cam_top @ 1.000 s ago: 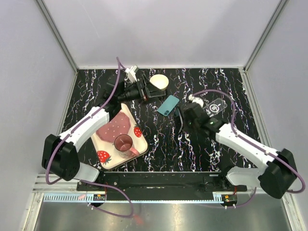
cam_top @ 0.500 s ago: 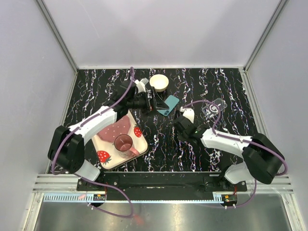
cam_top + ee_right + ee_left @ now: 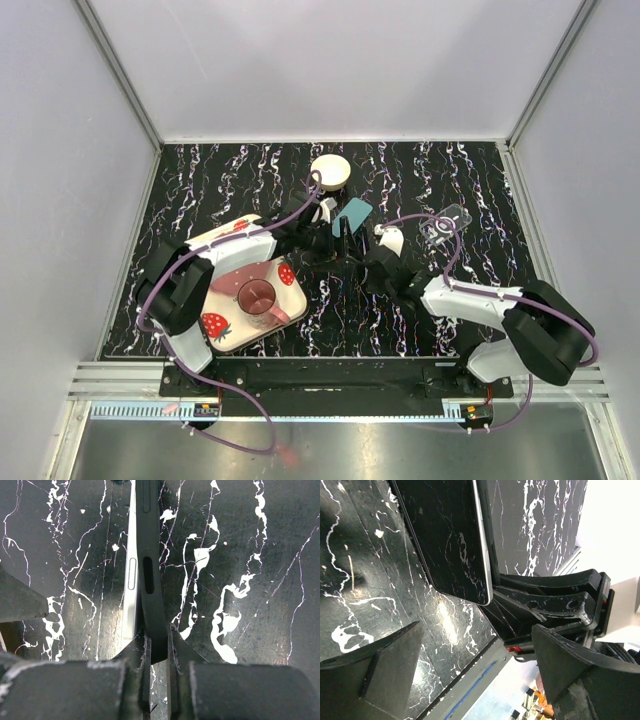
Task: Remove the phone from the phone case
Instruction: Remove the phone case from the phone.
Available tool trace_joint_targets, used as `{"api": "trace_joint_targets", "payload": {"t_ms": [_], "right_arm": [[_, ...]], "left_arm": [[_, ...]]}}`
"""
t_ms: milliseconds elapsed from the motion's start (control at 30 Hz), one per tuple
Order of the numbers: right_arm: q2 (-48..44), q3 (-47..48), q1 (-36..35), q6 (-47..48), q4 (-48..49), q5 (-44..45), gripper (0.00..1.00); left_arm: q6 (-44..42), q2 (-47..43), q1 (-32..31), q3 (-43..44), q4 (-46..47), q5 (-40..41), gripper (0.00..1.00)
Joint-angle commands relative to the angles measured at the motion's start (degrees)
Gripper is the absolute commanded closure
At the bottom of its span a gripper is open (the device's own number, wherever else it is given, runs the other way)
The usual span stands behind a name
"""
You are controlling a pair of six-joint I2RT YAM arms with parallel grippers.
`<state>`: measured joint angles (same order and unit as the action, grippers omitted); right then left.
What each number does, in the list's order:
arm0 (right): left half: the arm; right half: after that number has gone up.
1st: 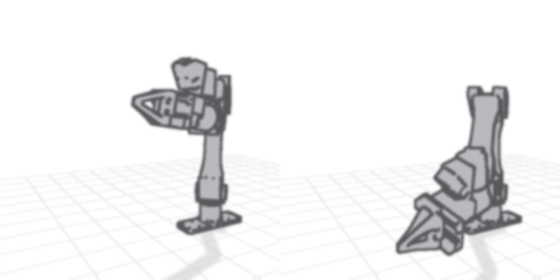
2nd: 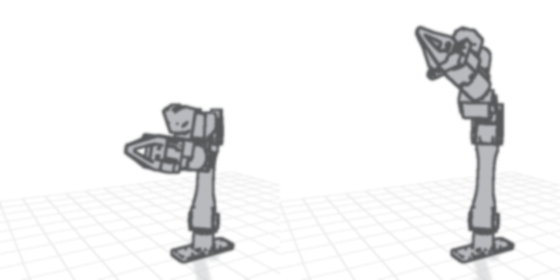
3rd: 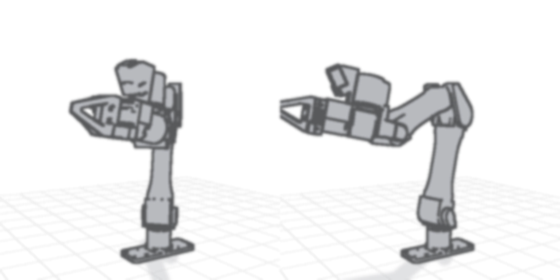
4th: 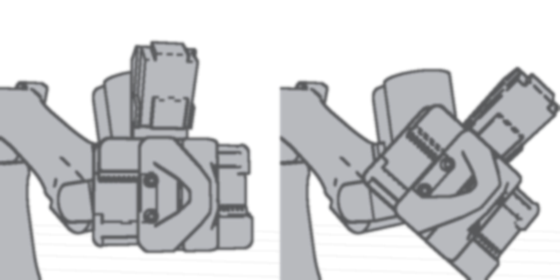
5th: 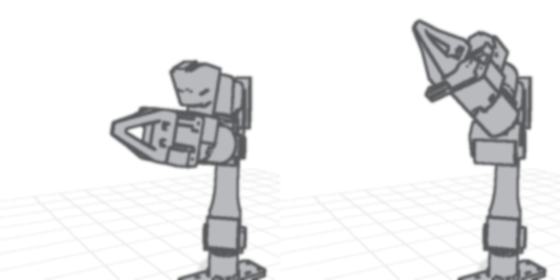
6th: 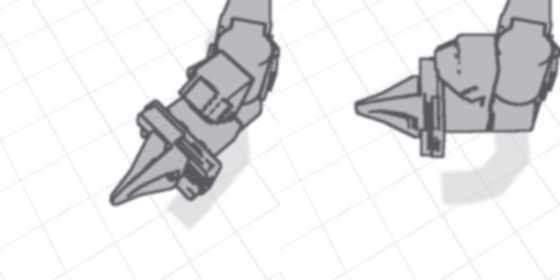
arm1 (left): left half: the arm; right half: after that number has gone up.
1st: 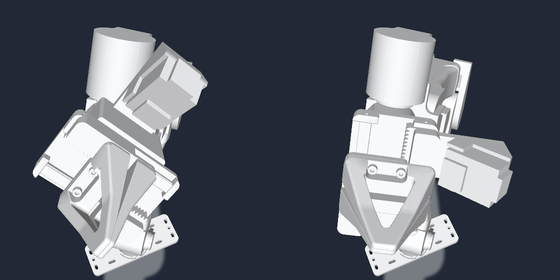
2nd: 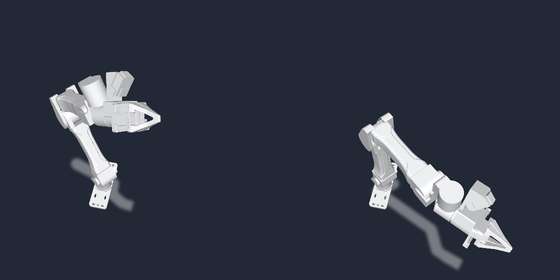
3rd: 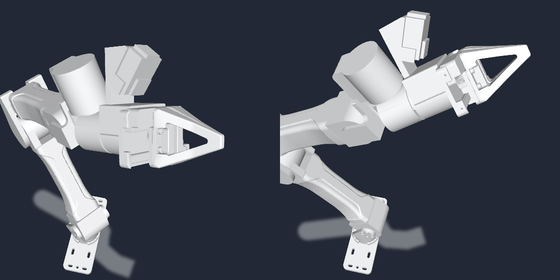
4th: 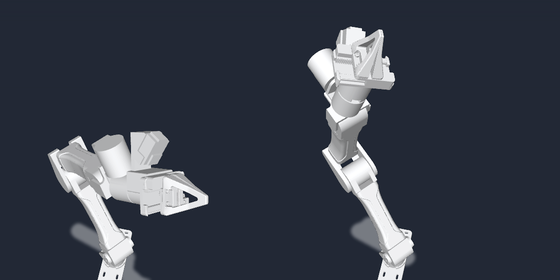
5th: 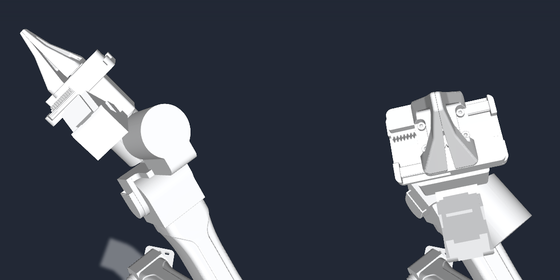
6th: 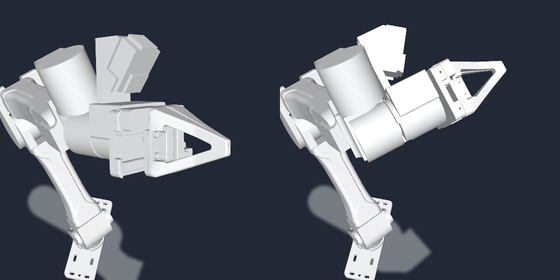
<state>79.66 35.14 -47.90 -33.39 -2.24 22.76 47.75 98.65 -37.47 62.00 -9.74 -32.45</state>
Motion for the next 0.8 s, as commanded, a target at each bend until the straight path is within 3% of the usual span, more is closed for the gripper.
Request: {"api": "trace_joint_targets", "payload": {"t_ms": [0,133,767], "right_arm": [[-0.73,-2.61,-0.88,1.39,0.22,-5.54,1.00],[-3.10,-3.49,-0.97,1.48,0.13,-4.92,1.00],[-3.28,1.25,-0.88,2.27,-4.17,-4.22,1.00]], "left_arm": [[-0.90,0.49,0.03,1.72,2.27,2.74,0.09],[-0.37,1.01,-0.06,1.99,2.53,4.41,0.09],[-3.98,6.99,-6.12,11.56,-9.16,14.87,0.32]]}}
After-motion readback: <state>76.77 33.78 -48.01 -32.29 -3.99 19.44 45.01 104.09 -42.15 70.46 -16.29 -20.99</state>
